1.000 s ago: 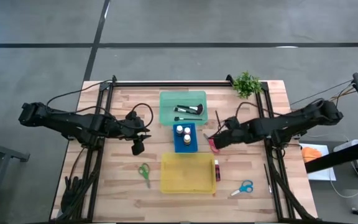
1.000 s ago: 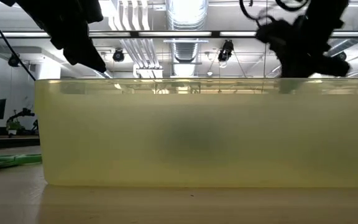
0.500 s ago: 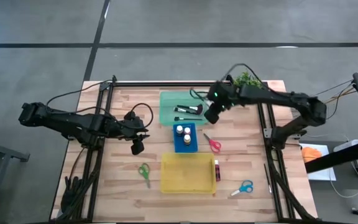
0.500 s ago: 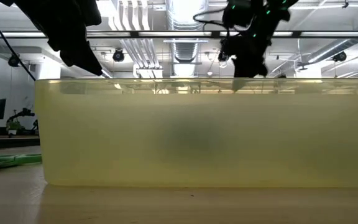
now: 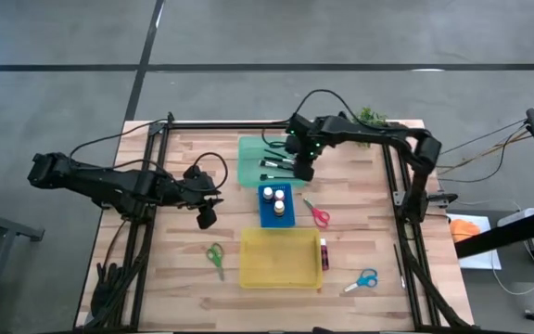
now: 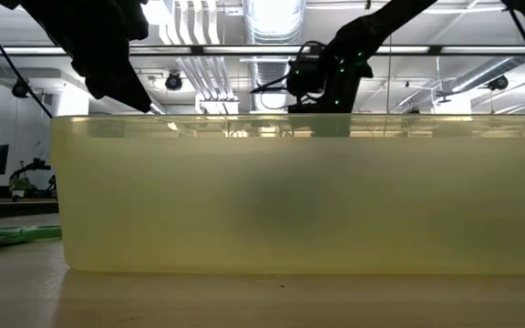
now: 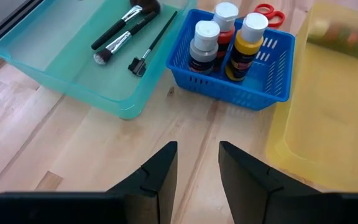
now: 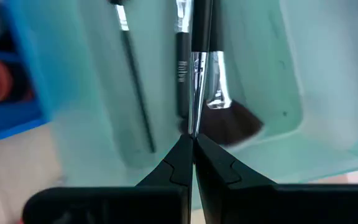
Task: Pick & Place Paint Supplies
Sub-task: Put the black eyeshadow brush into the green bin, then put the yellow paintbrush into the green bin
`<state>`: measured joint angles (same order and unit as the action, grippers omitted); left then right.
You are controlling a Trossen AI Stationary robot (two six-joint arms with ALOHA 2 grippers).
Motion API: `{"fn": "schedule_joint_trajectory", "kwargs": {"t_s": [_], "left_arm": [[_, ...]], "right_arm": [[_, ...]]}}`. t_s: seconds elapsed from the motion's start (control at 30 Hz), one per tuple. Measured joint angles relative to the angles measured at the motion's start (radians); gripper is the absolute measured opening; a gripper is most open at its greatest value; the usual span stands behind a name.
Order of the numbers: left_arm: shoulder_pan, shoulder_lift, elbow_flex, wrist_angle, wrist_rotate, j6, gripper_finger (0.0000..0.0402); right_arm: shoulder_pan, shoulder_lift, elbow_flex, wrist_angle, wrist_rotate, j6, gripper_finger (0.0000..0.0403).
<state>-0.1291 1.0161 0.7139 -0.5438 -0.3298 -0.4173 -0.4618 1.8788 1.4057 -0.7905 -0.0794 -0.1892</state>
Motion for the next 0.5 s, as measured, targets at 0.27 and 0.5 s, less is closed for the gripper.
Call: {"fn": "schedule_joint_trajectory", "kwargs": {"t_s": [0.27,0.5], "left_arm": [[0.0,0.0,0.0,0.0,-0.01,-0.003,0.0126],[0.001,0.0,0.0,0.0,-0.022,0.001,0.0126]], "right_arm": [[-0.003,0.056,0.075,-0.015,-0.009,0.054,0.0013],[-0.017,0.057,0.106,-0.034,0.001,0.063,0.0107]]}}
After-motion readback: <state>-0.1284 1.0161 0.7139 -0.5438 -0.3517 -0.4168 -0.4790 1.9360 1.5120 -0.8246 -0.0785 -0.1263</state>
